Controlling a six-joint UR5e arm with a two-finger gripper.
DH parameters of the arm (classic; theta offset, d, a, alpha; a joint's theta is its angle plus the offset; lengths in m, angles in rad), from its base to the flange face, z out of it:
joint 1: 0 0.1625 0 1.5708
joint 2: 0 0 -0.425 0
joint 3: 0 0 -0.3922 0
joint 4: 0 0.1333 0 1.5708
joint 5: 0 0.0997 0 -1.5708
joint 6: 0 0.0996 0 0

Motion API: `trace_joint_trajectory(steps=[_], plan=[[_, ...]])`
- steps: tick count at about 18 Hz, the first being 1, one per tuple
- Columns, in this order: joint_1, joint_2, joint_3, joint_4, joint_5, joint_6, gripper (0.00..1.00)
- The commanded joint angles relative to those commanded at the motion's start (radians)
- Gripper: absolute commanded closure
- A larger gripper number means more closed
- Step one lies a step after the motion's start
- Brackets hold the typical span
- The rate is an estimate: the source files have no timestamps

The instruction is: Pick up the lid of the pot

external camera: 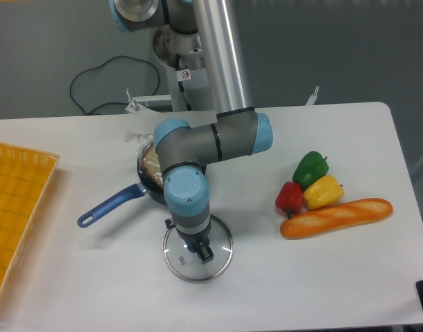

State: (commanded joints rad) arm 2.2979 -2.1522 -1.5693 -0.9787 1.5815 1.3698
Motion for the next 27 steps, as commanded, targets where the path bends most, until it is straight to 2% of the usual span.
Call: trace_joint_trajectory(steps=[9,21,25,27], plan=[[0.009,0.015,0.012,-0.003,0.002,0.003,0.40],[0.083,0.115,0.006,-0.018,0.008,0.009,0.39],[0.120,0.146,0.005,-0.072,0.008,0.063,0.39],[0.127,0.149,0.005,-0.078,0.009,0.074,0.39]])
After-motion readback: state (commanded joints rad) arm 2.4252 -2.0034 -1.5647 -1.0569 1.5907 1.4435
